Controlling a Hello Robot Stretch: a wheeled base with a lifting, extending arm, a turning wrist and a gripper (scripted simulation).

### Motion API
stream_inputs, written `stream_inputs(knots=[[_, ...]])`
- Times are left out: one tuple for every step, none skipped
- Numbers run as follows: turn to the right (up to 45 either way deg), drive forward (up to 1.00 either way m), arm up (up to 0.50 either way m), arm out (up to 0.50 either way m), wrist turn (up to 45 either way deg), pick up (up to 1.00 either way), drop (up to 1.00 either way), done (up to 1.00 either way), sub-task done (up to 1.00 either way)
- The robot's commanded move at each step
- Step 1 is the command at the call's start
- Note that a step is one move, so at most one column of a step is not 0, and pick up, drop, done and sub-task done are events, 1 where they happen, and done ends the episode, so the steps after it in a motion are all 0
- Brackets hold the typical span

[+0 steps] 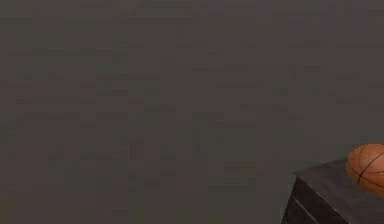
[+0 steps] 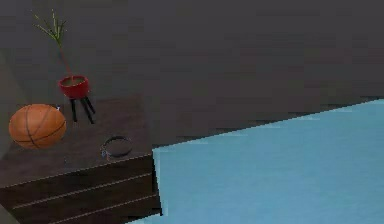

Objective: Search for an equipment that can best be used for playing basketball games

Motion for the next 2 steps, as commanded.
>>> stream_inputs(knots=[[45.0, 0.0, 0.0, 0.0, 0.0, 0.0, 0.0, 0.0, 0.0], [0.0, 0.0, 0.0, 0.0, 0.0, 0.0, 0.0, 1.0, 0.0]])
